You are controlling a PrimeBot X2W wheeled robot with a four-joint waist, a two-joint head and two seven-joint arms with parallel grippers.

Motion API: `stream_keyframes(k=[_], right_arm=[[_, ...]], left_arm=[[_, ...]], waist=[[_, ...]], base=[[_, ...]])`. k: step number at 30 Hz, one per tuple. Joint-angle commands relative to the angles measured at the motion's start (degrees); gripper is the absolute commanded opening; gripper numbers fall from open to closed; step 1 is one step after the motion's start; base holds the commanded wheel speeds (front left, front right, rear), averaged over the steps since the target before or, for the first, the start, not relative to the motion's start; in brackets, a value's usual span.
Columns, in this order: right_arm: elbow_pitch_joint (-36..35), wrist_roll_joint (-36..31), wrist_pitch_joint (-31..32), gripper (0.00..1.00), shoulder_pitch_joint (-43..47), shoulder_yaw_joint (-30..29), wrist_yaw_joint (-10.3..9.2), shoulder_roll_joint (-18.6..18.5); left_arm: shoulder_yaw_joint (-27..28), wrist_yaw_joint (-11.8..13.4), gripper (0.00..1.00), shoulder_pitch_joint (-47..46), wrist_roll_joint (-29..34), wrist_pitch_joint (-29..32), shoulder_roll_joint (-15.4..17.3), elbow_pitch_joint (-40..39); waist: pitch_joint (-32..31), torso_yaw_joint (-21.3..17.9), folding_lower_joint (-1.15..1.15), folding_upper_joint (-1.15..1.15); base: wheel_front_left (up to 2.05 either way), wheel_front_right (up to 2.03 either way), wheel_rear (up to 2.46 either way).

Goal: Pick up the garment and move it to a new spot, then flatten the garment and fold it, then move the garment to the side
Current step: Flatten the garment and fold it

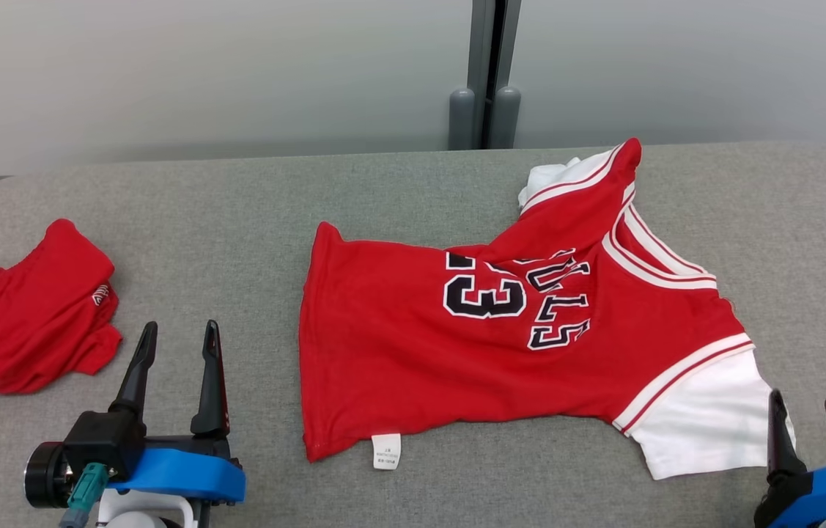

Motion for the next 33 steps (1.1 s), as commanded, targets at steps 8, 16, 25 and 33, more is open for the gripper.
stream_keyframes(k=[8,16,25,33], right_arm=[[-10.45,-0.53,-3.08,1.00,1.29,4.16,0.01,1.12],[-18.11,0.73,-3.51,1.00,4.34,11.26,0.01,1.27],[-21.70,1.76,-2.84,1.00,7.73,14.02,0.01,1.25],[-21.15,2.00,-1.82,1.00,8.39,13.48,0.01,1.25]], left_arm=[[0.27,-0.53,1.00,0.91,0.96,-0.16,-0.31,1.09],[0.71,-0.46,1.00,1.73,1.63,-0.16,-0.37,2.67],[1.30,0.68,1.00,3.00,3.01,-0.16,-0.09,2.93],[0.76,0.43,1.00,3.05,2.36,-0.16,-0.24,2.88]], waist=[[-1.48,-0.64,0.00,0.00],[-2.97,-0.82,0.00,0.00],[-3.72,-0.34,0.00,0.00],[-3.75,-0.40,0.00,0.00]], base=[[0.00,0.00,0.00],[0.00,0.00,0.00],[0.00,0.00,0.00],[0.00,0.00,0.00]])
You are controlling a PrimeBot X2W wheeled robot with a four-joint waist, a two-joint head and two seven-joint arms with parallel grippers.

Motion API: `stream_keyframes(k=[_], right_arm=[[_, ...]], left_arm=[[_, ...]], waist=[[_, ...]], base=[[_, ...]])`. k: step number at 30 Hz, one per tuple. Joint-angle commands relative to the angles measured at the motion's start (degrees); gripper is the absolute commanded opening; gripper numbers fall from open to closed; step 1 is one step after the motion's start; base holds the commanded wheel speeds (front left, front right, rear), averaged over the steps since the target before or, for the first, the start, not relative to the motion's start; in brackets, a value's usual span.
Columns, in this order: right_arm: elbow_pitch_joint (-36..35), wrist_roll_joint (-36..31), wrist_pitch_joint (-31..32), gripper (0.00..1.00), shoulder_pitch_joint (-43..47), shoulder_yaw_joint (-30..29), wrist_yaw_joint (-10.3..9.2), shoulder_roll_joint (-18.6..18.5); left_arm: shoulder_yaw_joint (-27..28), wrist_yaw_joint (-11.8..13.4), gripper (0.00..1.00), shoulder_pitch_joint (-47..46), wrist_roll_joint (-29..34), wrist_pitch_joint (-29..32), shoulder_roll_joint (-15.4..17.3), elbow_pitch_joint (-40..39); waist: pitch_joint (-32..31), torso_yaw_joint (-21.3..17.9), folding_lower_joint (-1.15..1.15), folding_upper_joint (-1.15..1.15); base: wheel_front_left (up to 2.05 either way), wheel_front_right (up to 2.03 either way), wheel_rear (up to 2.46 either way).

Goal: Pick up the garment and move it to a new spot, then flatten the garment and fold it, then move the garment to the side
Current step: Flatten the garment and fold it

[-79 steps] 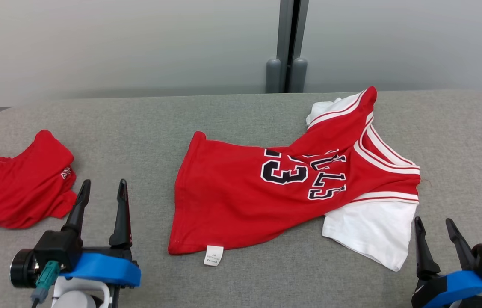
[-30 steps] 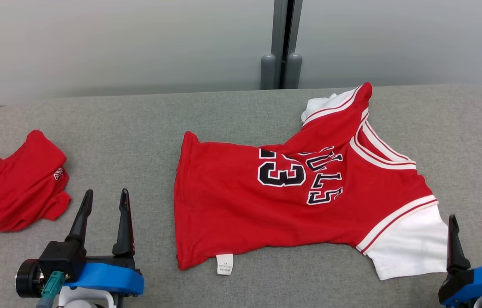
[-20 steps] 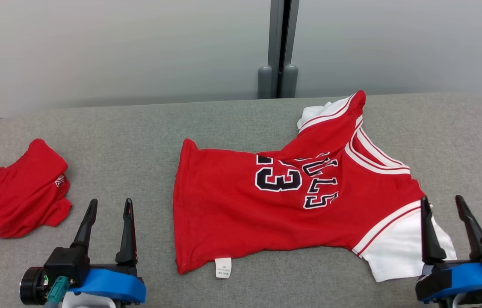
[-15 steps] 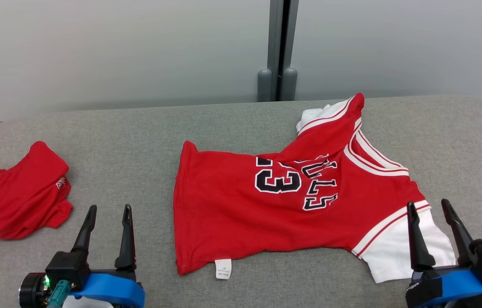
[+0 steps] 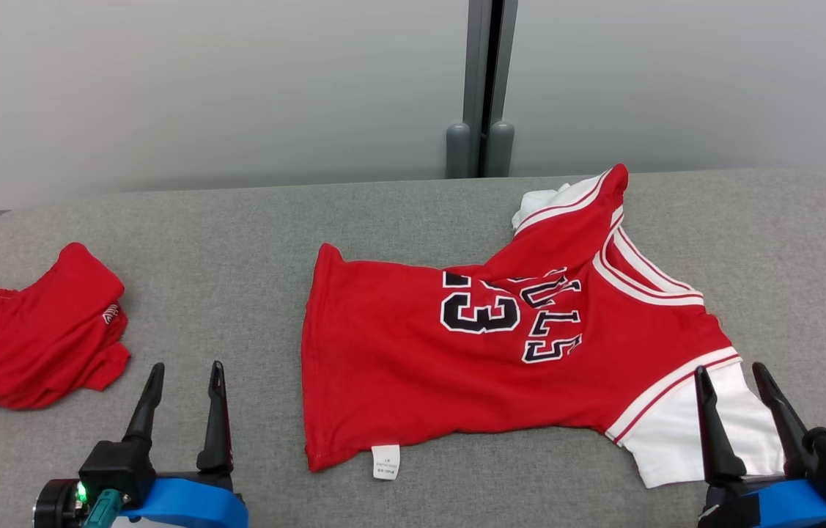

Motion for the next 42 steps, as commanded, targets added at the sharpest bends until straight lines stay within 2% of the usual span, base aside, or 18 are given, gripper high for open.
stream_keyframes(k=[1,11,17,22,42], right_arm=[[1.39,0.22,0.69,1.00,0.71,-0.72,0.01,-0.03],[15.63,-2.57,-0.72,1.00,-3.25,-8.05,0.02,-0.15],[23.43,-2.92,-2.42,1.00,-6.39,-9.71,0.02,-0.76],[27.91,-3.02,-3.56,1.00,-8.27,-10.22,0.02,-1.06],[37.72,-2.27,-5.41,1.00,-11.97,-10.95,0.02,-2.41]], left_arm=[[-0.33,-0.31,1.00,0.09,-1.13,-0.16,-0.08,0.55],[-8.85,-1.42,1.00,-2.57,-5.82,0.66,-0.69,9.77],[-16.46,-1.51,1.00,-4.00,-9.16,1.28,-0.76,15.62],[-20.12,-1.37,1.00,-5.45,-11.87,1.17,-0.06,18.98],[-21.54,-1.14,1.00,-7.11,-13.56,0.01,0.29,21.88]], waist=[[0.13,-0.14,0.00,0.00],[2.96,-0.45,0.00,0.00],[4.45,-0.79,0.00,0.00],[5.01,-0.87,0.00,0.00],[5.51,-0.11,0.00,0.00]], base=[[0.00,0.00,0.00],[0.00,0.00,0.00],[0.00,0.00,0.00],[0.00,0.00,0.00],[0.00,0.00,0.00]])
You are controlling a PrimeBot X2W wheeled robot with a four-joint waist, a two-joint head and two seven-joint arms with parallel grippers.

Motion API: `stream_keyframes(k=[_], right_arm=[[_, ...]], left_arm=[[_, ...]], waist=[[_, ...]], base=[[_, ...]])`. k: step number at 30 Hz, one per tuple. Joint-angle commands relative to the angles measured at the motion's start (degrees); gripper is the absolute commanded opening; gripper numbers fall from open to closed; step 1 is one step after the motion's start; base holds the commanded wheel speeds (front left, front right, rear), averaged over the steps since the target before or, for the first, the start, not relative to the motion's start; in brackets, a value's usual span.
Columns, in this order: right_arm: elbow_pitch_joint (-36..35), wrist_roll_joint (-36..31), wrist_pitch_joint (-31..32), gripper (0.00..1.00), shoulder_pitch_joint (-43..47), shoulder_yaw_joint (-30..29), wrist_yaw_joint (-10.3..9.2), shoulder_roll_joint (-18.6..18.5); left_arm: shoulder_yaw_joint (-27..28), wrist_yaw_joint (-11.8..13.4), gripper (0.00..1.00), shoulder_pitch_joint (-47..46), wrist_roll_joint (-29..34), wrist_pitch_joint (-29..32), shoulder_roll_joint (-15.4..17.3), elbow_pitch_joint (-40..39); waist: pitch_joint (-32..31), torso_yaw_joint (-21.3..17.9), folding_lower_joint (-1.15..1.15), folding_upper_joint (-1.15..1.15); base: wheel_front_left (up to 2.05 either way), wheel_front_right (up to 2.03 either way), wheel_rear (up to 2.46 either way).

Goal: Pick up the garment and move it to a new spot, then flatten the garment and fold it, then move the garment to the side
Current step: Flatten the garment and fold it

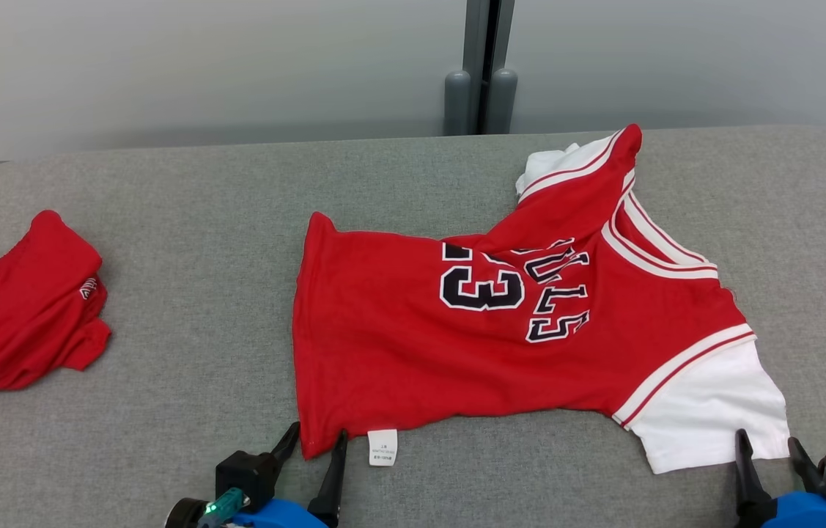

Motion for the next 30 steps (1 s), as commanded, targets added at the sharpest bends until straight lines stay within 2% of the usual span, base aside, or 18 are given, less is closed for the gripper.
stream_keyframes(k=[1,17,18,19,20,21,22,30], right_arm=[[0.78,0.30,-0.13,1.00,-0.94,0.02,0.01,-0.36],[7.93,-0.64,0.02,1.00,-3.75,-1.89,-0.03,-1.03],[8.53,-0.38,0.03,1.00,-3.89,-1.52,-0.02,-0.86],[8.86,-0.06,0.04,0.49,-4.03,-1.16,0.01,-0.67],[8.96,0.31,0.03,0.30,-4.21,-0.86,0.01,-0.53],[8.90,0.68,0.03,0.00,-4.39,-0.52,0.01,-0.45],[8.46,1.07,0.03,0.00,-4.49,-0.17,0.01,-0.39],[0.21,4.03,-0.27,0.00,-2.99,2.62,0.01,-0.45]], left_arm=[[-0.43,0.12,1.00,-0.77,-0.23,-0.25,0.03,0.10],[-2.47,-0.03,1.00,-2.68,-1.33,-0.41,0.34,0.25],[-2.49,-0.03,0.88,-2.61,-1.39,-0.39,0.36,0.16],[-2.49,-0.03,0.49,-2.50,-1.46,-0.39,0.38,0.14],[-2.49,-0.04,0.41,-2.43,-1.61,-0.40,0.43,0.20],[-2.55,-0.04,0.04,-2.40,-1.78,-0.41,0.48,0.30],[-2.61,-0.04,0.00,-2.45,-1.87,-0.41,0.47,0.37],[-1.92,-0.06,0.00,-2.48,-2.70,-0.45,1.28,-2.58]], waist=[[0.04,0.00,0.00,0.00],[0.40,-0.34,0.00,0.00],[0.35,-0.33,0.00,0.00],[0.28,-0.34,0.00,0.00],[0.22,-0.37,0.00,0.00],[0.15,-0.42,0.00,0.00],[0.08,-0.48,0.00,0.00],[-0.91,-1.10,0.00,0.00]], base=[[0.00,0.00,0.00],[0.00,0.00,0.00],[0.00,0.00,0.00],[0.00,0.00,0.00],[0.00,0.00,0.00],[0.00,0.00,0.00],[0.00,0.00,0.00],[0.00,0.00,0.00]])
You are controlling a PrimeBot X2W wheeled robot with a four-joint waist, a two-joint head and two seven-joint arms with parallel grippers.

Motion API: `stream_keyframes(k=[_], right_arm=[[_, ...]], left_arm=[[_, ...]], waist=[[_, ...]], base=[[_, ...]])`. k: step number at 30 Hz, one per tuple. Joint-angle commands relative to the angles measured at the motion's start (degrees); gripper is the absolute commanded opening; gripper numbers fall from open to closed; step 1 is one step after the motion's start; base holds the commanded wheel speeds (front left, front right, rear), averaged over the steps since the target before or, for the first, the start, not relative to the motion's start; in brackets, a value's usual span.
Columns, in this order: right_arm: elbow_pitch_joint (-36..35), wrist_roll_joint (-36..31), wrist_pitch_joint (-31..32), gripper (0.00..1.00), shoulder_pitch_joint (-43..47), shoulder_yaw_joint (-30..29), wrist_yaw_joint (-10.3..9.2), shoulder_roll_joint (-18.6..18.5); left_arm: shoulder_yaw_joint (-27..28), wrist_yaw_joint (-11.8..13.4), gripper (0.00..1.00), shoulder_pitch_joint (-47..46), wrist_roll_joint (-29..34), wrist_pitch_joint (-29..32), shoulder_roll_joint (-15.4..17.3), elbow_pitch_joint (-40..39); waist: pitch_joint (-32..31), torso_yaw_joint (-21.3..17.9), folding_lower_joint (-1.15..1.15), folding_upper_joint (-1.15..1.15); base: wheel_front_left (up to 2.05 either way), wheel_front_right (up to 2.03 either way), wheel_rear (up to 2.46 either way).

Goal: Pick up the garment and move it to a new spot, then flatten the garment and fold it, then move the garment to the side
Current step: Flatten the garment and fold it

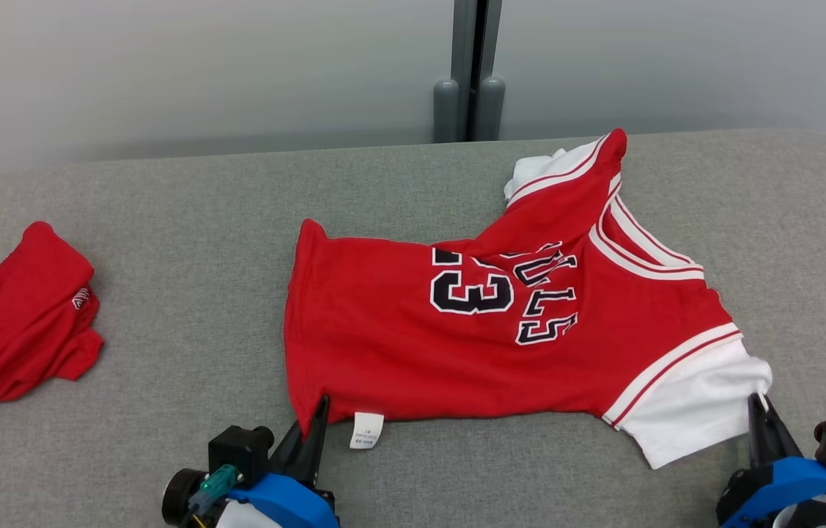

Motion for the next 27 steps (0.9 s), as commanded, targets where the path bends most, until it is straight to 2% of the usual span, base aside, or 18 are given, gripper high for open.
stream_keyframes(k=[1,5,9,15,19,27], right_arm=[[-2.13,1.08,-0.05,0.00,0.45,0.67,0.01,0.21],[-10.13,3.73,-0.05,0.00,0.55,3.00,0.02,-0.57],[-16.73,6.59,-0.05,0.00,-3.25,5.23,0.02,-1.80],[-20.98,9.88,1.52,0.00,-16.80,8.83,0.02,-4.54],[-19.52,12.74,4.54,0.00,-31.24,8.14,0.02,-4.01],[-8.56,11.94,6.37,0.00,-61.71,6.87,0.02,-5.29]], left_arm=[[0.10,-0.02,0.00,-0.21,-0.48,-0.28,0.45,-1.17],[-0.61,-0.03,0.00,-2.44,-1.54,-0.28,1.88,-5.40],[-1.52,-0.03,0.00,-7.47,-3.60,0.64,3.82,-9.81],[-3.79,-0.04,0.00,-22.48,-4.45,4.46,8.68,-13.96],[-2.91,-0.04,0.00,-35.96,-5.50,6.83,11.64,-13.54],[-6.31,-0.04,0.00,-63.34,-7.37,10.24,15.22,-7.44]], waist=[[-0.20,-0.14,0.00,0.00],[-0.11,-0.31,0.00,0.00],[1.07,-0.49,0.00,0.00],[5.94,-1.86,0.00,0.00],[11.45,-3.53,0.00,0.00],[21.22,-6.11,0.00,0.00]], base=[[0.00,0.00,0.00],[0.00,0.00,0.00],[0.00,0.00,0.00],[0.00,0.00,0.00],[0.00,0.00,0.00],[0.00,0.00,0.00]])
